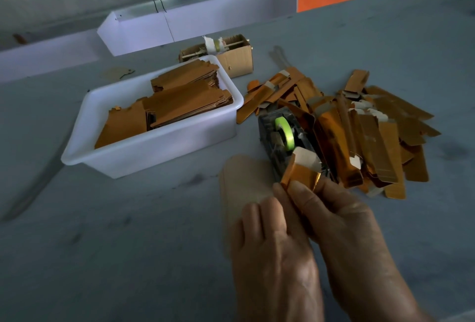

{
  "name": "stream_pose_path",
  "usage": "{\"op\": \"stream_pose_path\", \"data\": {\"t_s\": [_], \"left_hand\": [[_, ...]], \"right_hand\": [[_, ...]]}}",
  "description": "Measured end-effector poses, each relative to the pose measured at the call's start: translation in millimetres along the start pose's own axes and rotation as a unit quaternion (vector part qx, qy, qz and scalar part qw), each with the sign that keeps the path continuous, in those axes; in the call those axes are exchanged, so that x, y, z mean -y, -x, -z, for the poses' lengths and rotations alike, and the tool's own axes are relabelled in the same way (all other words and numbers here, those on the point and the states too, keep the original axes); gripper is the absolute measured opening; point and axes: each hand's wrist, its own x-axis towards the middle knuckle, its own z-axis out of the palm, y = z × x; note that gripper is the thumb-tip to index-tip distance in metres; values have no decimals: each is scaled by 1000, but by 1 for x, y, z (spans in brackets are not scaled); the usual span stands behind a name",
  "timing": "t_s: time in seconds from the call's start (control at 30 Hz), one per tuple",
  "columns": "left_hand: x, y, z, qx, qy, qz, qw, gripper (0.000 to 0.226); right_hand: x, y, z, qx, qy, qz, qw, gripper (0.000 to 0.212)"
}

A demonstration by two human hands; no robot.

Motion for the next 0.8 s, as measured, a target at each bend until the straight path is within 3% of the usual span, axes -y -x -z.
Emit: {"op": "stream_pose_path", "data": {"t_s": [0.13, 0.23, 0.27, 0.33, 0.37, 0.4, 0.47, 0.57, 0.67, 0.8], "left_hand": [[0, 3, 2, -18, 15, -5, 1000, 37], [12, 4, 2, -9, 212, 59, 975, 44], [18, 1, 4, -10, 320, 125, 939, 38], [28, -6, 6, 74, 537, 273, 795, 19], [34, -9, 6, 133, 608, 308, 719, 12], [39, -10, 7, 181, 648, 319, 667, 11], [46, -12, 8, 226, 684, 314, 619, 15], [47, -12, 9, 241, 691, 310, 607, 17], [43, -17, 8, 189, 686, 318, 626, 9], [49, -27, 6, 59, 668, 368, 644, 14]], "right_hand": [[-3, 0, 1, -9, 44, -7, 999, 26], [-3, -3, 0, -15, 37, 1, 999, 23], [-3, -4, 0, -15, 29, 5, 999, 23], [-1, -3, -1, -10, 22, 13, 1000, 22], [0, -2, -2, -4, 21, 12, 1000, 21], [1, -1, -2, 4, 22, 10, 1000, 20], [1, -1, 0, 13, 39, 7, 999, 22], [5, -4, 4, 28, 107, 11, 994, 30], [15, -11, 13, 5, 190, 65, 980, 42], [27, -34, 41, -110, 303, 157, 933, 16]]}}
